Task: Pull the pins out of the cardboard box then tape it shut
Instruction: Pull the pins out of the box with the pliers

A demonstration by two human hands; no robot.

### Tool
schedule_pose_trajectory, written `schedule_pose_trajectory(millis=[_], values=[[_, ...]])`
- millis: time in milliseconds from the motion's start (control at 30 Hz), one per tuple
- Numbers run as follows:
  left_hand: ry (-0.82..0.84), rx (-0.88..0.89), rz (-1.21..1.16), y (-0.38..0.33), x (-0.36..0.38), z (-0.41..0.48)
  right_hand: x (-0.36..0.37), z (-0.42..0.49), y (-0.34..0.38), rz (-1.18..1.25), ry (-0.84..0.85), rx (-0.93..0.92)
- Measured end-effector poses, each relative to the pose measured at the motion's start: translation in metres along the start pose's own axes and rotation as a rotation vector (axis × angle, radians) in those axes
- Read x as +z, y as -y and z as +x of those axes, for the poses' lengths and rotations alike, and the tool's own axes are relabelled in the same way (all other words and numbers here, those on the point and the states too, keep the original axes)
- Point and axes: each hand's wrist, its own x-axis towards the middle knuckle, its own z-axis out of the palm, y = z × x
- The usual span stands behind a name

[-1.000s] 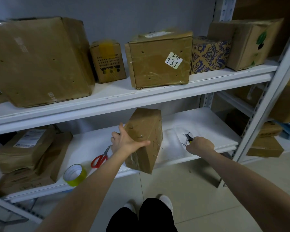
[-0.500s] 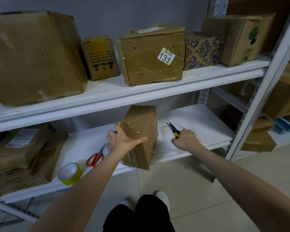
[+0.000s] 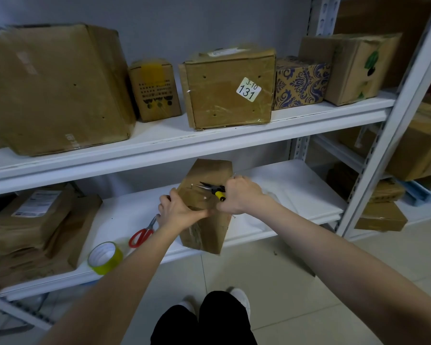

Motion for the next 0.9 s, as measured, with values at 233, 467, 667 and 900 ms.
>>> schedule_pose_trajectory(millis=[233,467,667,900], values=[[-0.009,0.046,0.079,0.0,-0.004,0.005,-0.005,0.012,0.022,-0.027,0.078,-0.029],[0.009,0.058,0.103,-0.004,-0.003,0.006,-0.003,0.018,0.028,-0.063,0.051,-0.045],[-0.012,0.048,0.072,-0.005,0.0,0.005,0.002,0.022,0.025,0.069,0.041,-0.002],[0.003,0.05,0.088,-0.006,-0.005,0.003,0.001,0.026,0.02,0.375,0.146,0.141]])
